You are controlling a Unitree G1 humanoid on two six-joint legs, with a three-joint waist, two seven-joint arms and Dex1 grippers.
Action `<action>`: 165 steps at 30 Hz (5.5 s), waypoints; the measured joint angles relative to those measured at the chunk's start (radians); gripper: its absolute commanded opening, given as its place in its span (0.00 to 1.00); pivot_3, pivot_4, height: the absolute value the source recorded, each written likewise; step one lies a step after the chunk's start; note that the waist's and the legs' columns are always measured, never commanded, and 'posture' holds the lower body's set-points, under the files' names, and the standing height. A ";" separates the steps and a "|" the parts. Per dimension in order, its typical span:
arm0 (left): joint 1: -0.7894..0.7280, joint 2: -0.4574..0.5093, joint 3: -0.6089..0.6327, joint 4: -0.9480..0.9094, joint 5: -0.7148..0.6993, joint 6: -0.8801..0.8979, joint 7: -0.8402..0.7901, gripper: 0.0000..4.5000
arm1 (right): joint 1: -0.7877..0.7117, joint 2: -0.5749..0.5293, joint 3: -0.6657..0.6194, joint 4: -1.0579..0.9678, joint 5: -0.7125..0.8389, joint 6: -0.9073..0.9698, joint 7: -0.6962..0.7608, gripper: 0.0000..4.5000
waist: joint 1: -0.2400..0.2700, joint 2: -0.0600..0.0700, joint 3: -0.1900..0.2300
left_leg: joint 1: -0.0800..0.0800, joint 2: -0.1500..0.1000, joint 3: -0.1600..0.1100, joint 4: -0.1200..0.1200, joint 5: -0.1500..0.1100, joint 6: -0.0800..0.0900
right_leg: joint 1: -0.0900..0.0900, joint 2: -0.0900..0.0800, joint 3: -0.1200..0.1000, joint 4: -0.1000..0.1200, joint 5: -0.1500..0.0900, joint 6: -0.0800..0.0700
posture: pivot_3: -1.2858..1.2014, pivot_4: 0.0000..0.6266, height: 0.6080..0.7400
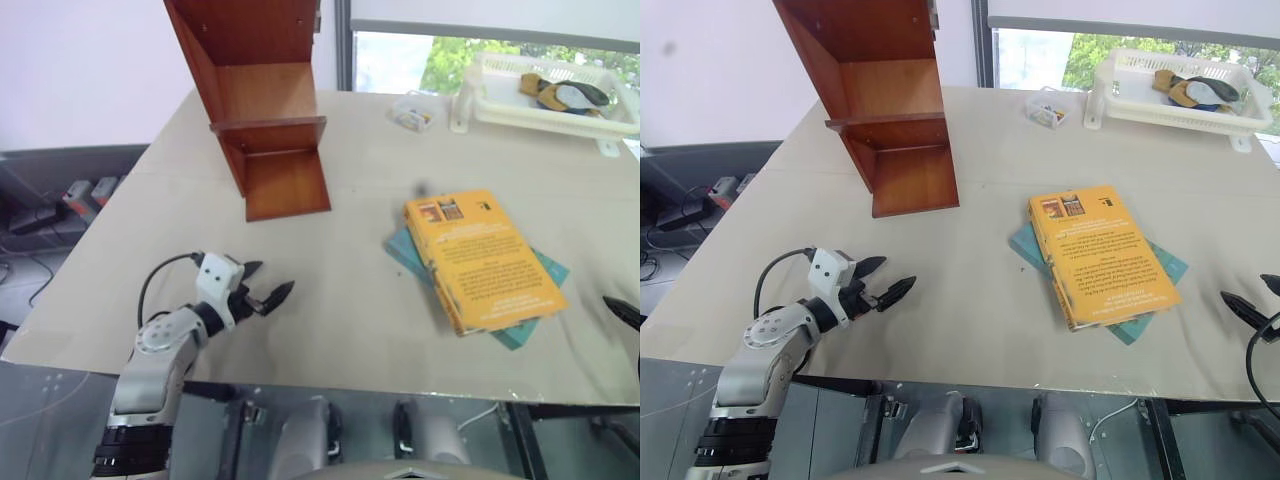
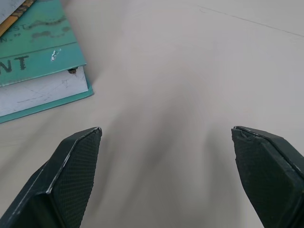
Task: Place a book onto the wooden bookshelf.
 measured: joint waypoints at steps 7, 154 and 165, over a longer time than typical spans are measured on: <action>0.046 -0.012 0.037 -0.080 -0.149 0.009 -0.052 0.99 | -0.108 0.000 0.029 0.086 -0.031 -0.036 -0.005 1.00 | -0.004 0.000 0.000 | 0.000 0.000 0.000 0.000 0.000 0.000 | 0.000 0.000 0.000 -0.001 0.000 0.000 | 0.52 0.24 0.79; -0.565 -0.341 0.089 0.585 -0.910 0.942 0.293 0.87 | 0.331 -0.124 -0.180 -1.169 0.604 0.860 0.107 1.00 | 0.034 -0.005 0.007 | -0.002 -0.003 -0.019 -0.008 0.003 -0.006 | 0.009 -0.008 -0.030 -0.011 -0.003 0.001 | 0.52 0.24 0.79; -0.666 -0.286 0.054 0.726 -0.775 0.981 0.082 0.13 | 0.362 -0.103 -0.158 -1.182 0.504 0.834 0.086 1.00 | 0.045 -0.005 0.008 | -0.003 -0.002 -0.021 -0.009 0.003 -0.006 | 0.009 -0.007 -0.032 -0.011 -0.004 0.001 | 0.52 0.24 0.79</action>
